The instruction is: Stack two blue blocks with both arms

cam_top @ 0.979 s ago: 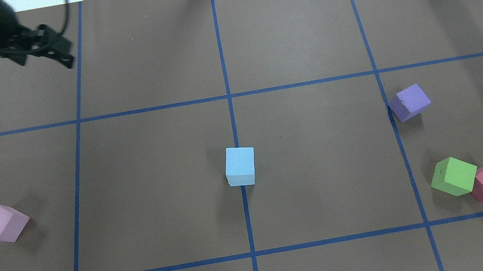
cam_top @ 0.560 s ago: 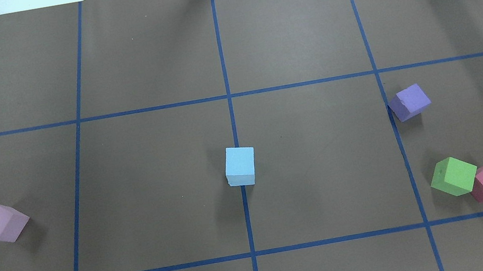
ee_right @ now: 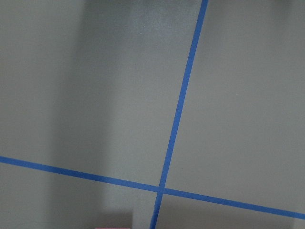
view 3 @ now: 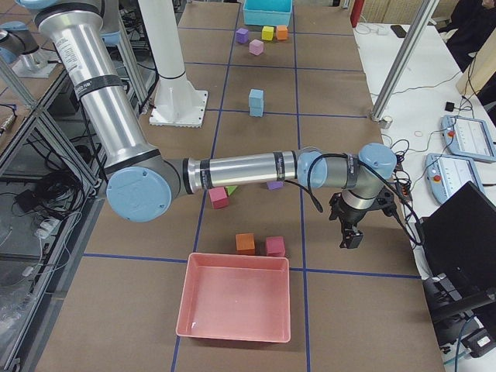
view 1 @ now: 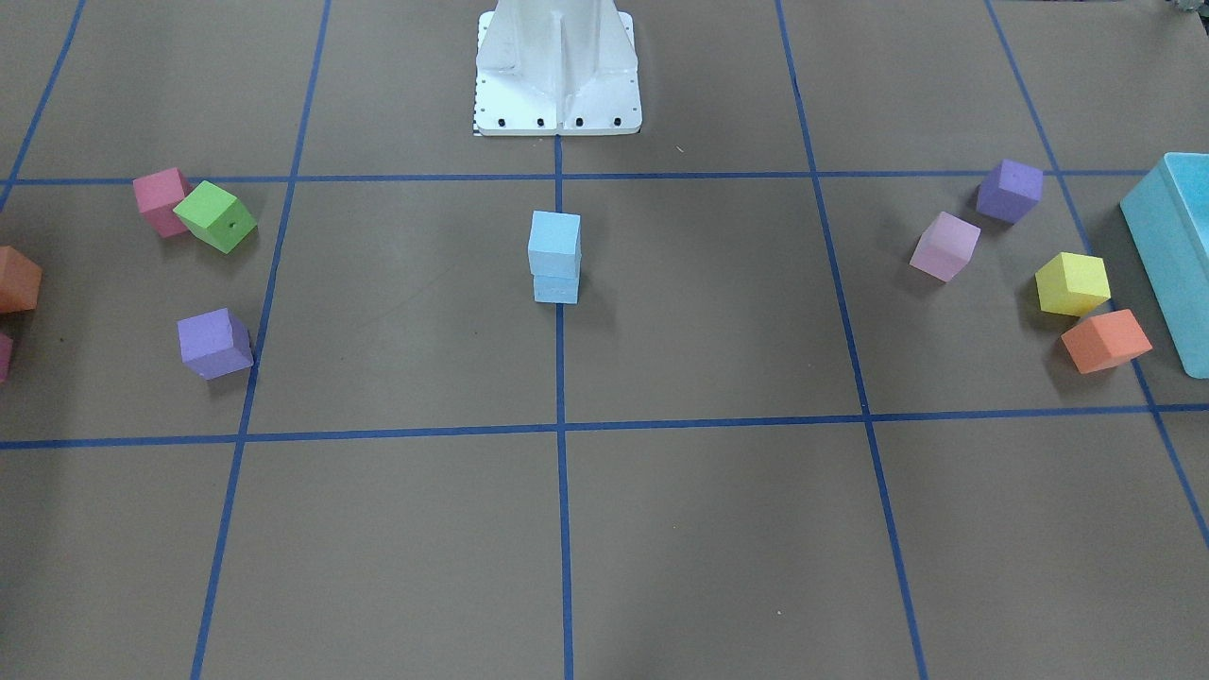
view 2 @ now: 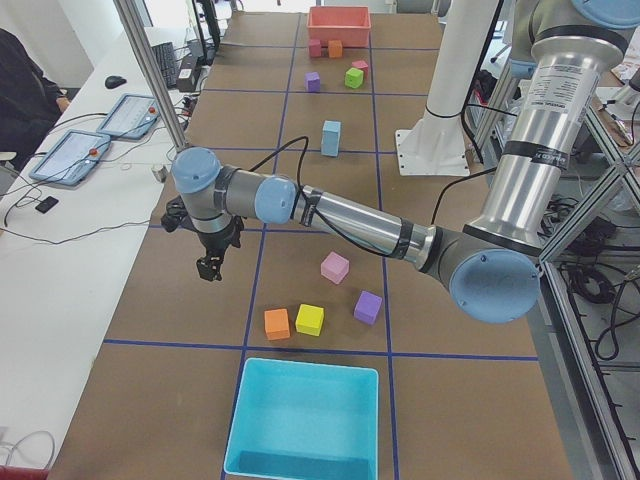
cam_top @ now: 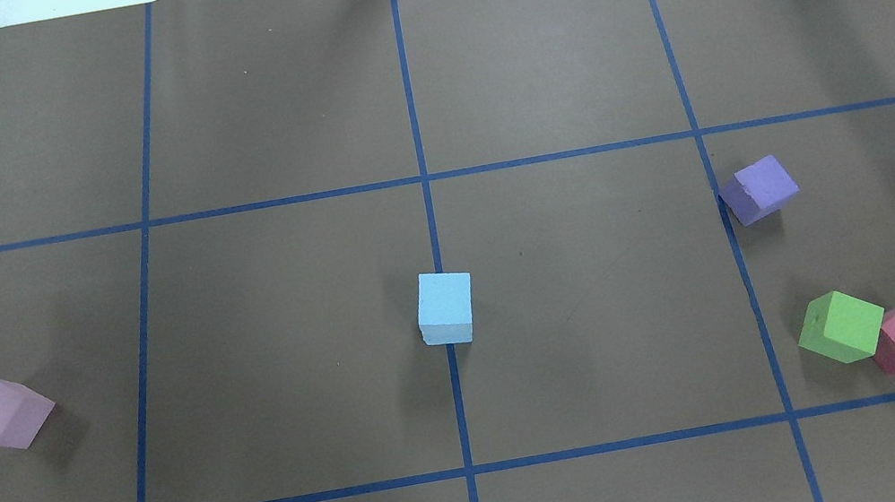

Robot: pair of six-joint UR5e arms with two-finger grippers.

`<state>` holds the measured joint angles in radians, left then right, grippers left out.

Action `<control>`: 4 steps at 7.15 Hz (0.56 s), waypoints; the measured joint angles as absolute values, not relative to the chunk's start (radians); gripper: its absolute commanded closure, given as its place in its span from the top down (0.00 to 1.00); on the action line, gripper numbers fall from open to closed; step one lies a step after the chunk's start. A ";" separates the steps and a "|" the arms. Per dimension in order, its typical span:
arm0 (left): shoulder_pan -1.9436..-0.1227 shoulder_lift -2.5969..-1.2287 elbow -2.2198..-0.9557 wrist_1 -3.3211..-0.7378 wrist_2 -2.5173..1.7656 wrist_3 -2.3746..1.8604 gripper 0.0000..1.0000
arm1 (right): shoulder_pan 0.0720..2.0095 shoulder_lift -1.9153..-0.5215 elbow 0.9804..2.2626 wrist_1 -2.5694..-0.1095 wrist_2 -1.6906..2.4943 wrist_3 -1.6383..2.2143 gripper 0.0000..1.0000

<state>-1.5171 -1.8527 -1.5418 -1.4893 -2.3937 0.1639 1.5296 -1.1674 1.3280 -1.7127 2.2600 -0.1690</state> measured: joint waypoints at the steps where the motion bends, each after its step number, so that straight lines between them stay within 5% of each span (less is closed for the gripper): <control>1: -1.526 -1.853 -1.458 -1.569 -2.394 0.185 0.98 | 1.530 -1.170 1.338 -1.713 2.261 -0.167 1.00; 4: -1.532 -1.843 -1.365 -1.660 -2.393 0.196 0.98 | 1.527 -1.179 1.347 -1.701 2.262 -0.168 1.00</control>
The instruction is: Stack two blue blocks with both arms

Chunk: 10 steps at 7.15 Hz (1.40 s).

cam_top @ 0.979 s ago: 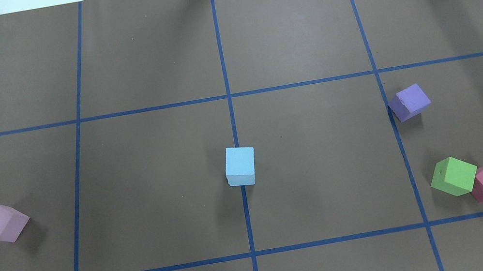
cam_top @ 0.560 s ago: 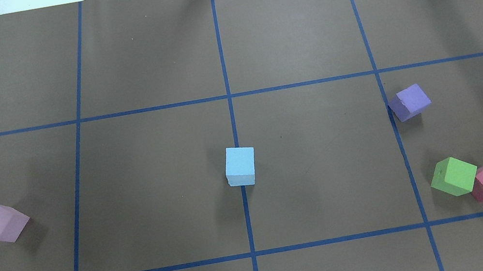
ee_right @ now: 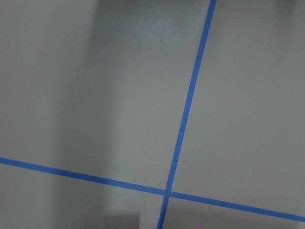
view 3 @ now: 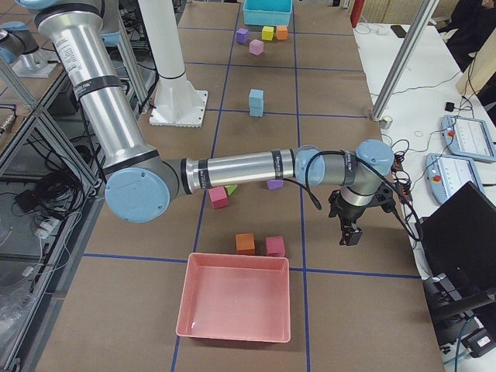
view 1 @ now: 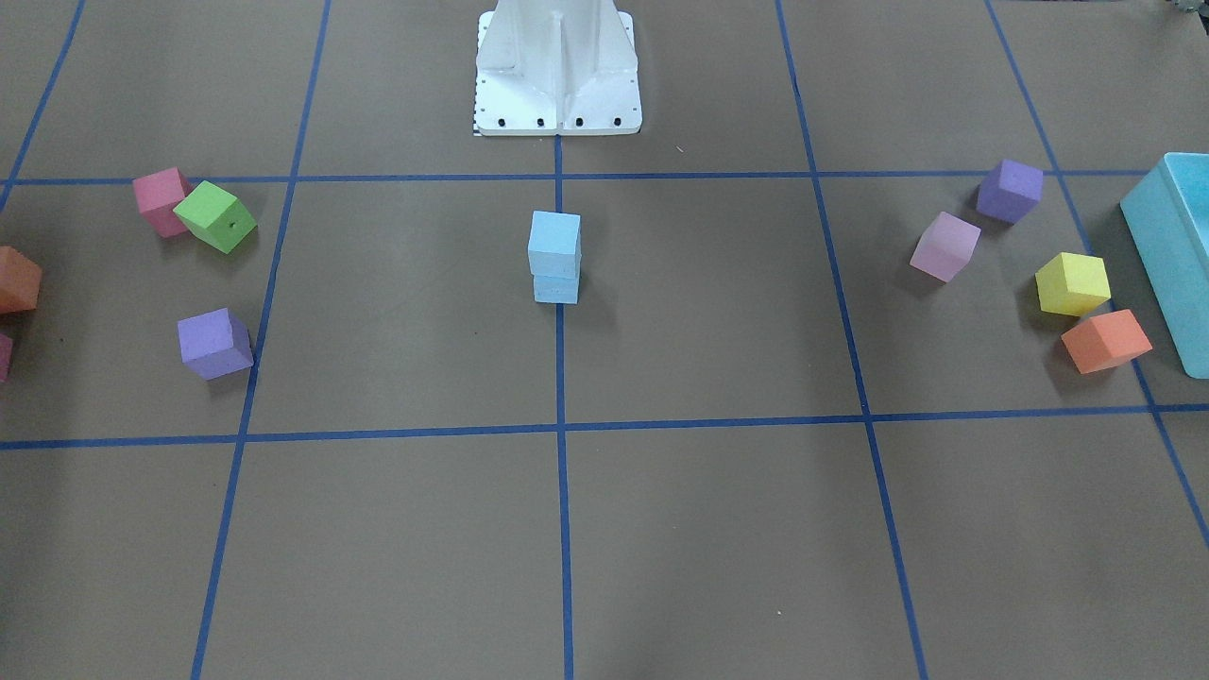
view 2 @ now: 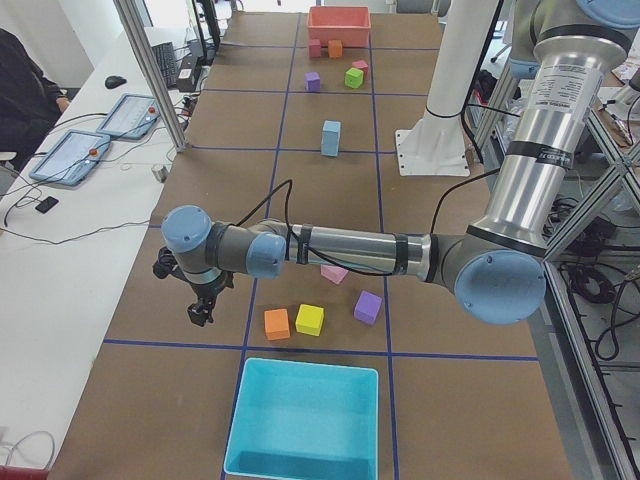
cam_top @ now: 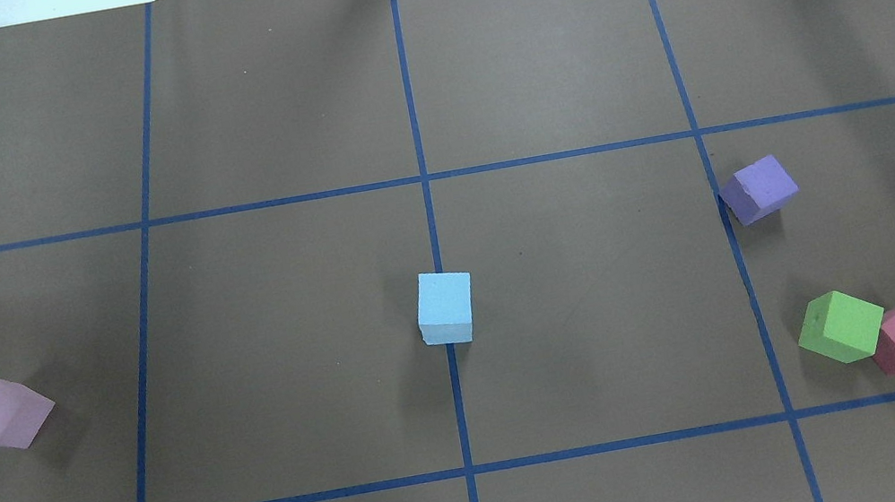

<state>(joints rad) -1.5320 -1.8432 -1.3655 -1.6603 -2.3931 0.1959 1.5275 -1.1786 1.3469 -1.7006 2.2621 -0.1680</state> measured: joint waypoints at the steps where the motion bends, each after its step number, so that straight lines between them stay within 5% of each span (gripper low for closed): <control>1: -1.532 -1.843 -1.358 -1.664 -2.392 0.196 0.98 | 1.522 -1.179 1.344 -1.675 2.261 -0.168 1.00; 10: -1.534 -1.847 -1.355 -1.666 -2.391 0.196 0.98 | 1.494 -1.297 1.375 -1.466 2.259 -0.129 1.00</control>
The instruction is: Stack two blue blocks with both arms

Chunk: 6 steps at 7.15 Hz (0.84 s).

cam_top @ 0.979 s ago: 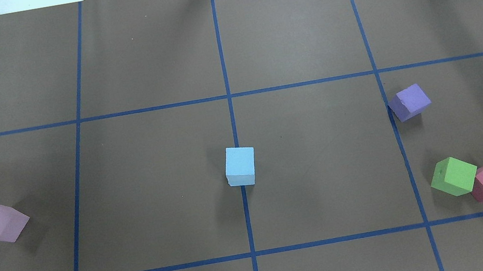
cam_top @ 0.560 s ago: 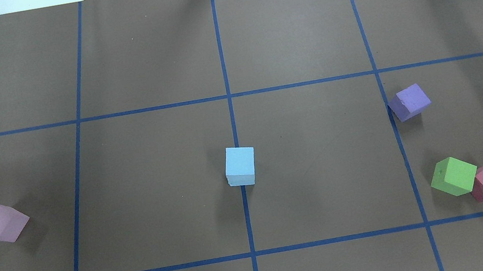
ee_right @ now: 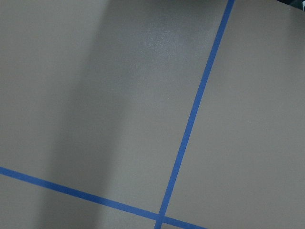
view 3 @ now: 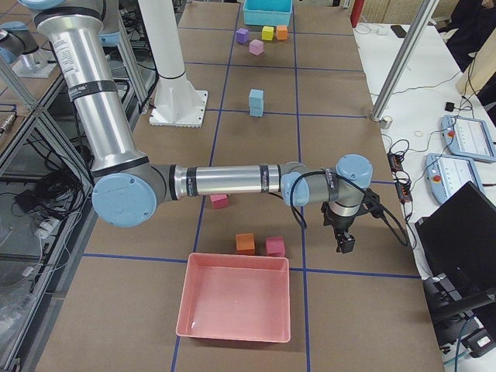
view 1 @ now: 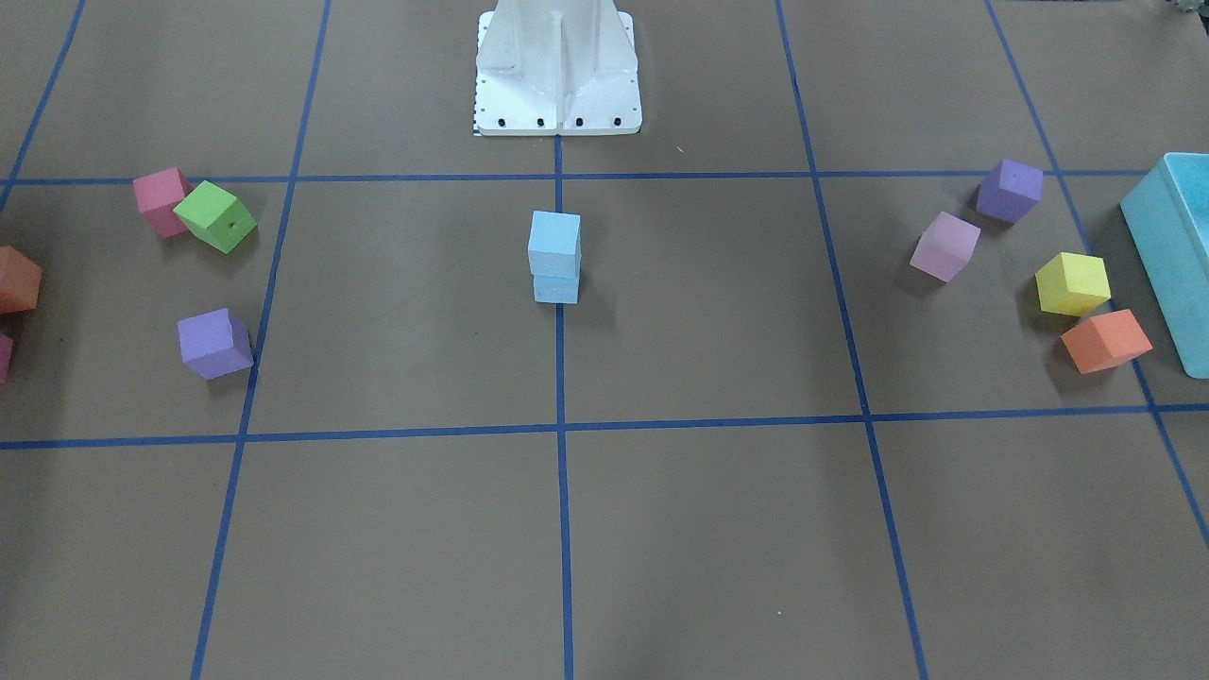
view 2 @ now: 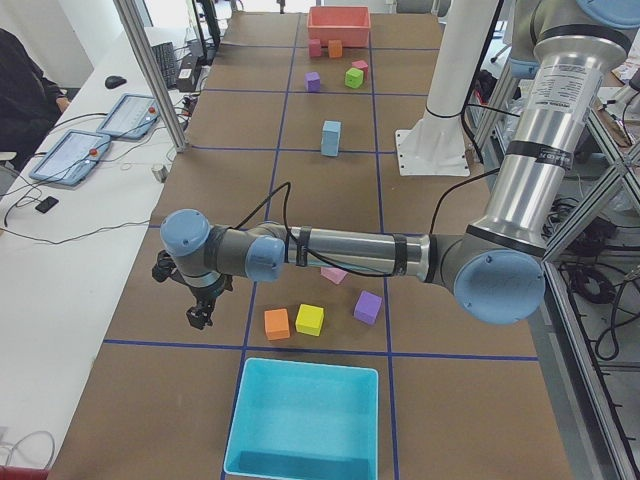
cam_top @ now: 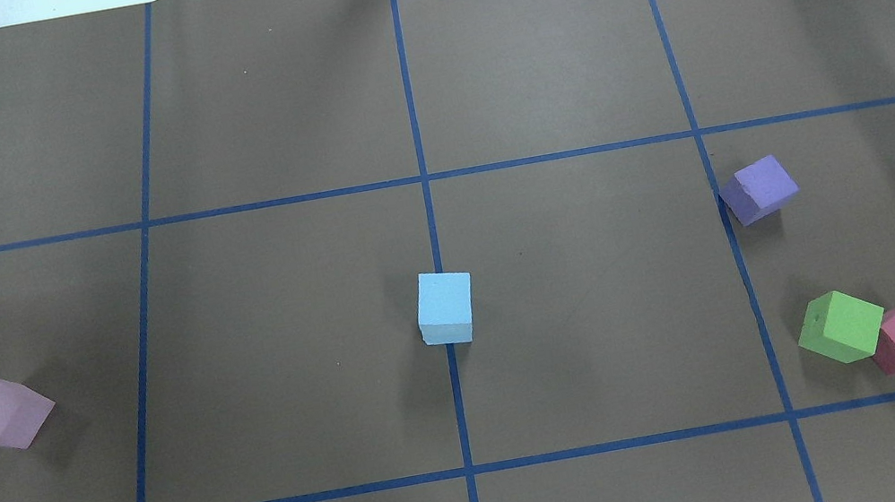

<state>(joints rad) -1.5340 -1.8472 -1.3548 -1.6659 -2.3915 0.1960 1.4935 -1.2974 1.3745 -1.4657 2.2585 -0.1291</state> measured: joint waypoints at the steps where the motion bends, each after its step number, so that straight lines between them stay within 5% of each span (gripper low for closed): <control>1: -1.534 -1.846 -1.355 -1.666 -2.391 0.195 0.98 | 1.495 -1.345 1.427 -1.470 2.261 -0.128 1.00; 6: -1.534 -1.843 -1.354 -1.667 -2.392 0.193 0.98 | 1.526 -1.541 1.649 -1.523 2.288 -0.125 1.00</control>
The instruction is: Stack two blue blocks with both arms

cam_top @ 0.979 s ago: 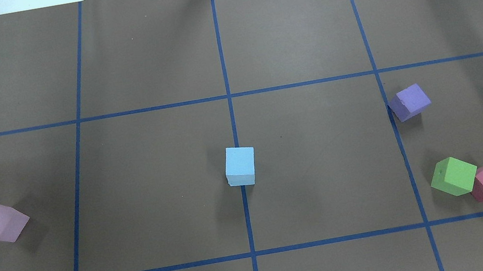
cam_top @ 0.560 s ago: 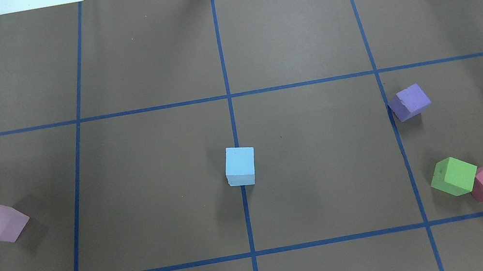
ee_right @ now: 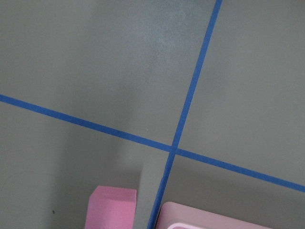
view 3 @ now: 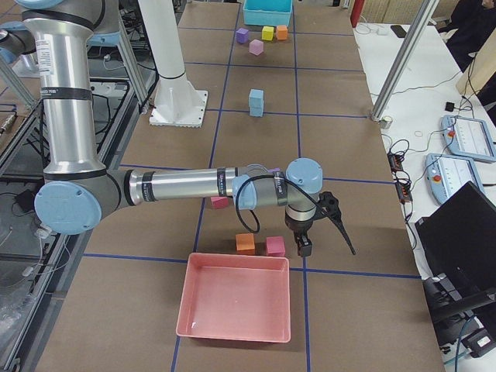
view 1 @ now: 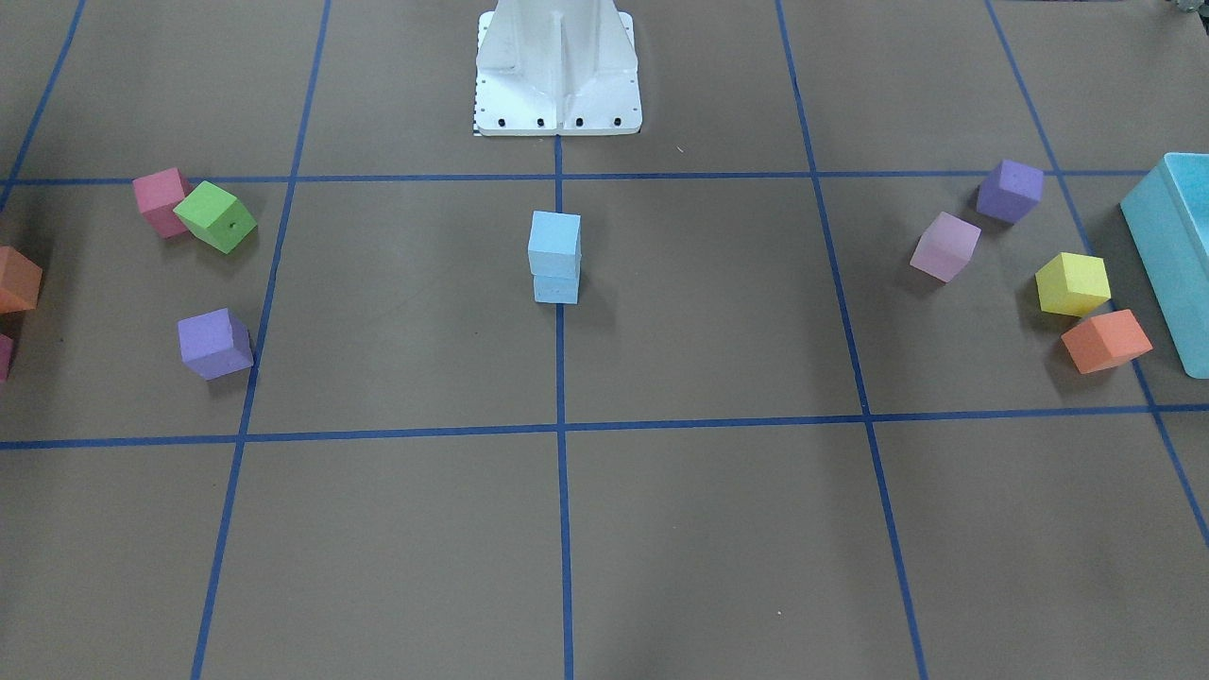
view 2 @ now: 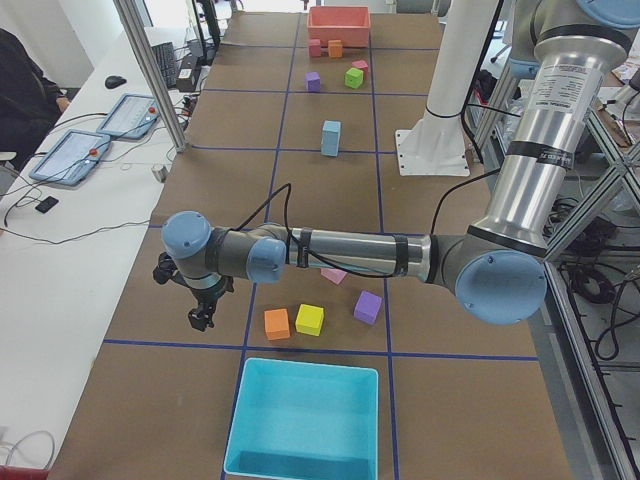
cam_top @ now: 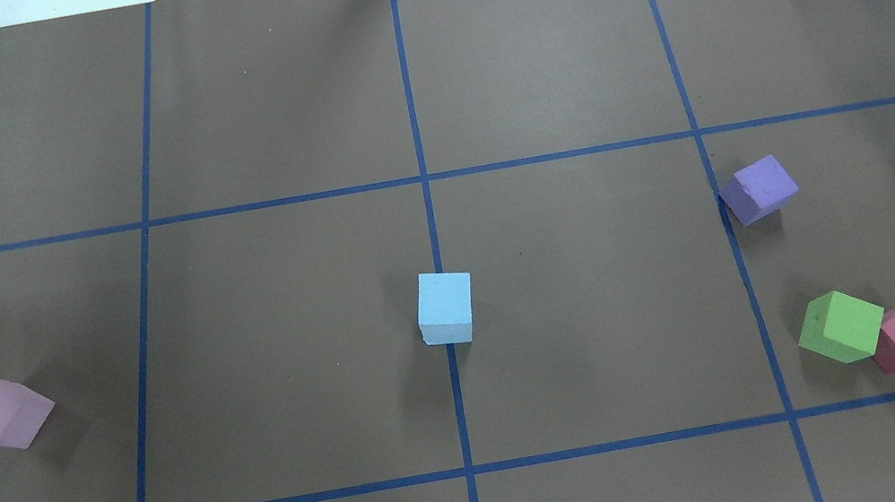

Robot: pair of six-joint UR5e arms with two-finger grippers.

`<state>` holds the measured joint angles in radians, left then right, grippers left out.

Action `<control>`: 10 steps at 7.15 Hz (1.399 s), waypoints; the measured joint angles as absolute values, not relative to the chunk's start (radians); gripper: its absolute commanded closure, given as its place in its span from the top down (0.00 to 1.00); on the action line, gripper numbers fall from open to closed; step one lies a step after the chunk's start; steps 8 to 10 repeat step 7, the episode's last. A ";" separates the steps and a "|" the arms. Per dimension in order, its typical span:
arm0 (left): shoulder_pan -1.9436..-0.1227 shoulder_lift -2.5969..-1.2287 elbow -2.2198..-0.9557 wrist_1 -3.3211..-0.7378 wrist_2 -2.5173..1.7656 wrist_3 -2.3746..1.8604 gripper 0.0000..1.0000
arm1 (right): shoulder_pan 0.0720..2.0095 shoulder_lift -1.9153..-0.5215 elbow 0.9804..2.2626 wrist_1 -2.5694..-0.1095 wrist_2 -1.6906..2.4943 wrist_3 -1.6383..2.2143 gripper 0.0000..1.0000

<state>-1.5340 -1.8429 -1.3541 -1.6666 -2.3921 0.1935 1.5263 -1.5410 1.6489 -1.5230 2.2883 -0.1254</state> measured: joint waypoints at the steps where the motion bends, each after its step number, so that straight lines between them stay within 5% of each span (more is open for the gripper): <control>1: -1.534 -1.843 -1.353 -1.666 -2.392 0.193 0.98 | 1.531 -1.556 1.675 -1.536 2.290 -0.125 1.00; 10: -1.534 -1.842 -1.353 -1.667 -2.391 0.193 0.98 | 1.534 -1.556 1.697 -1.562 2.289 -0.125 1.00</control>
